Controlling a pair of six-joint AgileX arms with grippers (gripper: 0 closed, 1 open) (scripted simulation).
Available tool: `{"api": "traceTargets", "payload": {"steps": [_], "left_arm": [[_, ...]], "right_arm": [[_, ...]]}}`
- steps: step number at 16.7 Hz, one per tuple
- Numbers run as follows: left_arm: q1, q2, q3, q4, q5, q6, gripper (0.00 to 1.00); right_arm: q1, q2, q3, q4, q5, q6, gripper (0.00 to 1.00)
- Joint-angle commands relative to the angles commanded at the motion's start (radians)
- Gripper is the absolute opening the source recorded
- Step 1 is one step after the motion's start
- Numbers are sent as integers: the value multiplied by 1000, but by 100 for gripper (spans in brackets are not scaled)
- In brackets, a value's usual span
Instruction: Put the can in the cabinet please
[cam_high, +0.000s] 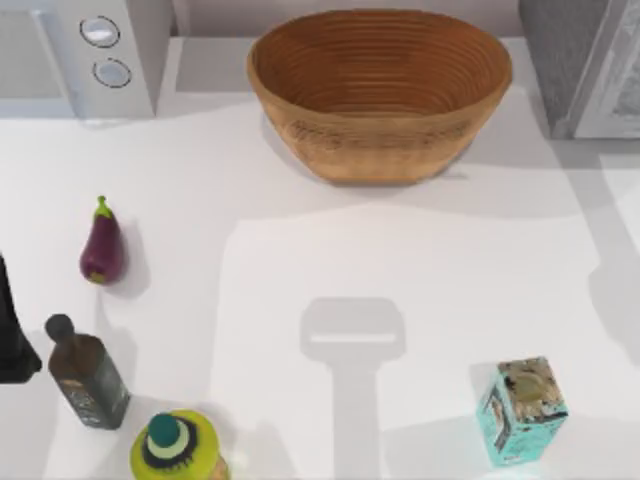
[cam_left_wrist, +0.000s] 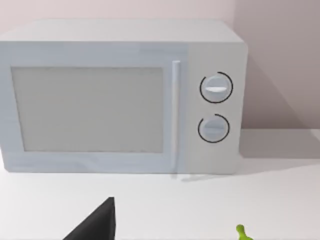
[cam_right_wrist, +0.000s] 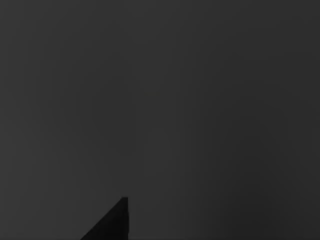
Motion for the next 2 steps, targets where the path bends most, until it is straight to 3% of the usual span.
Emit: {"api": "traceTargets", "payload": {"steps": [2], "left_arm": [[0, 0, 0, 0, 0, 0, 100]], "right_arm": [[0, 0, 0, 0, 0, 0, 100]]}}
